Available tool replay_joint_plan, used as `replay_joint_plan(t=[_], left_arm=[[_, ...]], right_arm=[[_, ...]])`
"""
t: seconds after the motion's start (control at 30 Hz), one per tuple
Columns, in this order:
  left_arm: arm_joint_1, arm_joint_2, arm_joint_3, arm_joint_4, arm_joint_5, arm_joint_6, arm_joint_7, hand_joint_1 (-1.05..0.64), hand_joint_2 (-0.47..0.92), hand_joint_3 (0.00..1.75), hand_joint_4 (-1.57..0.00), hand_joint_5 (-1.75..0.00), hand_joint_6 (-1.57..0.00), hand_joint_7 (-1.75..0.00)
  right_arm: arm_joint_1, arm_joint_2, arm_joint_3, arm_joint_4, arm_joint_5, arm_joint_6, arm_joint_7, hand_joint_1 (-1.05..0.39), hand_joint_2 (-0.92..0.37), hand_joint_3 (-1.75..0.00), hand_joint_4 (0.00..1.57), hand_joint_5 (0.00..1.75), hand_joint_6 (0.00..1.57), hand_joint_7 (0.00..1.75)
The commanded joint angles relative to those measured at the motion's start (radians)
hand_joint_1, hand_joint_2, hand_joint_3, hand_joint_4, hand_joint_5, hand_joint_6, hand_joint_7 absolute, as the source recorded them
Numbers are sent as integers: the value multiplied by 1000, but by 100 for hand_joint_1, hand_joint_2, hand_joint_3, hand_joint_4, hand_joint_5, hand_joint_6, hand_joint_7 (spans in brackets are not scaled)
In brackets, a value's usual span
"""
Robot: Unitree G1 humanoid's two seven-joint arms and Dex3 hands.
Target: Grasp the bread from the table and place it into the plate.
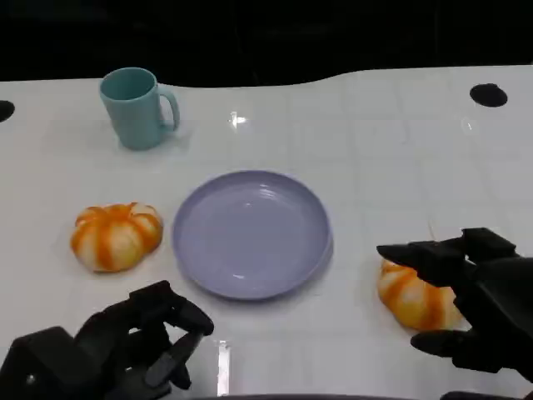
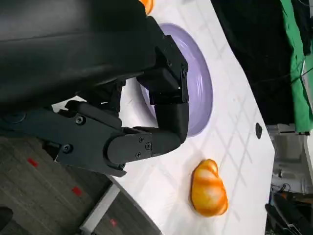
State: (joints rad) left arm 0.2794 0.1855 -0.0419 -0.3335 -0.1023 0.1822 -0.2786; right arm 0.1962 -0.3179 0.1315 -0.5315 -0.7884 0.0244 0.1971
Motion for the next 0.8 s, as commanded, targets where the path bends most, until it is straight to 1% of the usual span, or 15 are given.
replay_joint_plan(t=[0.03, 0.2, 0.3, 0.37, 0.47, 0.6, 0.8], left_arm=[[-5, 8, 1, -19, 3, 15, 5, -41, 92, 48, -62, -175, -57, -136], [-10, 6, 0, -17, 4, 20, 7, -42, 92, 48, -62, -175, -56, -136], [-12, 7, -2, -19, 8, 19, 7, -41, 92, 49, -63, -175, -56, -137], [-12, 6, -2, -21, 7, 22, 8, -41, 92, 49, -62, -175, -56, -137], [-14, 5, -3, -21, 9, 23, 10, -40, 92, 49, -62, -175, -56, -138], [-14, 3, -3, -25, 10, 30, 12, -40, 92, 48, -63, -175, -56, -138], [-9, -1, -4, -40, 2, 44, 12, -39, 92, 48, -62, -175, -55, -138]], right_arm=[[-12, -29, -3, -39, -49, 31, 48, -43, -77, -1, 0, 57, 30, 11], [-34, -36, 16, -41, -106, 56, 103, -46, -77, -1, 0, 53, 28, 9], [-57, -38, 31, -7, -131, 64, 118, -47, -77, 0, 0, 56, 29, 8], [-80, -43, 44, 33, -158, 67, 121, -49, -78, -1, 0, 58, 30, 8], [-112, -45, 58, 90, -168, 70, 123, -49, -80, -1, 0, 61, 33, 7], [-165, -46, 87, 180, -186, 93, 143, -50, -83, -2, 0, 62, 33, 6], [-259, -40, 139, 371, -200, 104, 102, -53, -88, -2, 2, 59, 37, 5]])
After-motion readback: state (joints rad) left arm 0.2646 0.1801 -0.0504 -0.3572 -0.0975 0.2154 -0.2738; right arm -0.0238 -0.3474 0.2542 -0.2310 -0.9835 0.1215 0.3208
